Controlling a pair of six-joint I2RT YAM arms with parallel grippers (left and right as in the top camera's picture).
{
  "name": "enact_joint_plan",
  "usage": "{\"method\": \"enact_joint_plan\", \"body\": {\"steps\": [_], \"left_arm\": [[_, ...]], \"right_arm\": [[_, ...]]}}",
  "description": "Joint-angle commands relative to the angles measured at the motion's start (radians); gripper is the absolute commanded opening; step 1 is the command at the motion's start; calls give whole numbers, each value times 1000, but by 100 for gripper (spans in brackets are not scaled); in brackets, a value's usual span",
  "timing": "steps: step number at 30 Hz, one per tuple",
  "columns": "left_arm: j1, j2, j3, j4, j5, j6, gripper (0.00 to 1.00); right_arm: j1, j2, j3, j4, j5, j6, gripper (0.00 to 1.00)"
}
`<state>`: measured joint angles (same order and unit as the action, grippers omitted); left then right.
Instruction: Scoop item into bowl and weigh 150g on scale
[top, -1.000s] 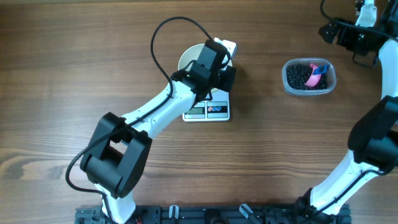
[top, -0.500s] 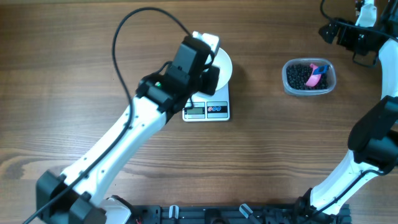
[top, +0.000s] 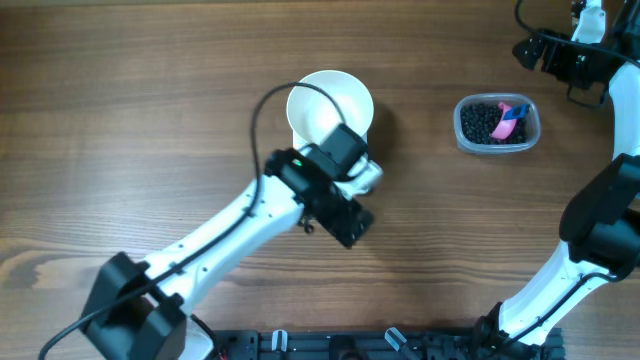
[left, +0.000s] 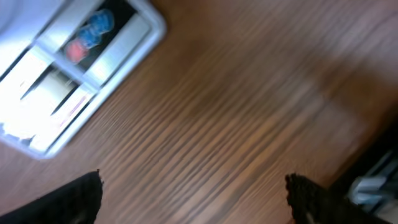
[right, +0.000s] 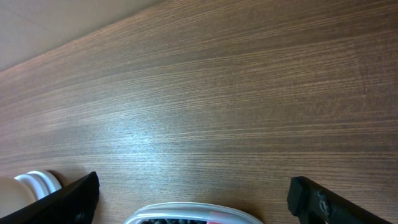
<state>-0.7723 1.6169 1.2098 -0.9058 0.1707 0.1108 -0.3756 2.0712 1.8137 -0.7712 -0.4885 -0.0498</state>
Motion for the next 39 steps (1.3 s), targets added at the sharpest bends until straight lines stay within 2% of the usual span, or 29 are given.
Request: {"method": "enact_joint_plan", "body": {"steps": [1,4,14,39], "left_arm": [[-40,47,-8,41,11,209,100],[-40,84,-8,58,1,278,100],[-35,133,-8,109,-34,278,98],[-55,235,-15,142,-161,279,100]], "right_arm": [[6,12,17,3,9,1,100],[6,12,17,3,9,1,100],[6,12,17,3,9,1,100],[6,12,17,3,9,1,100]]}}
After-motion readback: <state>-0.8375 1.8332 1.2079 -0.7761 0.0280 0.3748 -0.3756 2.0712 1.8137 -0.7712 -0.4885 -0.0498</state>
